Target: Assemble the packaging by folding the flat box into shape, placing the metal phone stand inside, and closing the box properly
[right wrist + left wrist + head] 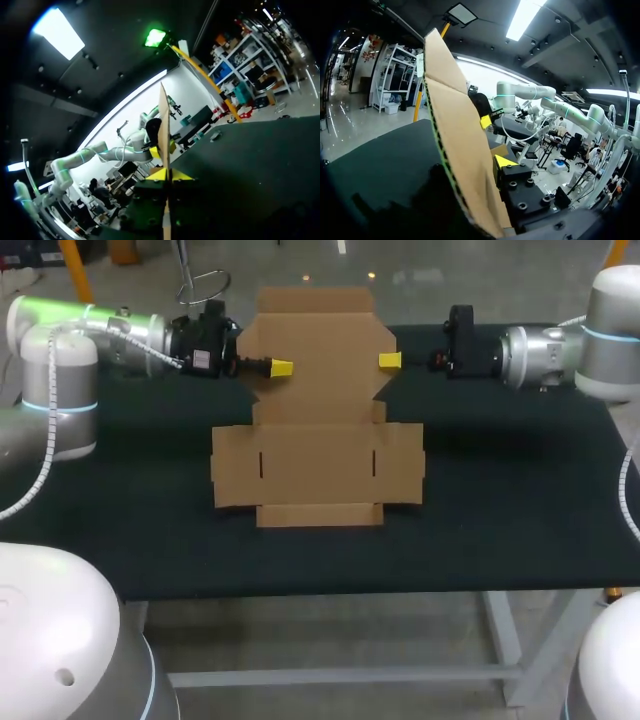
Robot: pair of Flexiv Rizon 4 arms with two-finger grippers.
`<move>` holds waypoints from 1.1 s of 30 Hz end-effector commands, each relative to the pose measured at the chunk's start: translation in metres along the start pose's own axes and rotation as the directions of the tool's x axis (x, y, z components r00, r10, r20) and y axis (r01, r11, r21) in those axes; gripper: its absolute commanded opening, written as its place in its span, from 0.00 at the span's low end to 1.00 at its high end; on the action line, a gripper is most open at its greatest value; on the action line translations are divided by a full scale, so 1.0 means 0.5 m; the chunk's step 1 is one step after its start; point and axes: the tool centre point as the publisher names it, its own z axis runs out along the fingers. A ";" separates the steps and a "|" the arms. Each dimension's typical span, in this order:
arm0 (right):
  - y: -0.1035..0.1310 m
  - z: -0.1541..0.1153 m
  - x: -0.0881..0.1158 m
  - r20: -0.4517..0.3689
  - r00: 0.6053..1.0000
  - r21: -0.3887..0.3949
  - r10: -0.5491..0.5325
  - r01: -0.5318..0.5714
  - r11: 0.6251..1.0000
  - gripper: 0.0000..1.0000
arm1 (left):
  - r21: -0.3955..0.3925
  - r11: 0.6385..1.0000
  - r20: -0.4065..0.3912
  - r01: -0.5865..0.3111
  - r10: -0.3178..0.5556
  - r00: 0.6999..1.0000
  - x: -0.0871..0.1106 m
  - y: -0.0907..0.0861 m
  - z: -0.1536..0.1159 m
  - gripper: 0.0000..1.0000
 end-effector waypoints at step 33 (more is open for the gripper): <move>-0.010 -0.099 0.127 0.190 0.979 0.071 -0.077 0.064 0.995 0.70 | 0.025 0.999 -0.012 -0.024 0.024 1.000 -0.021 -0.019 -0.017 0.00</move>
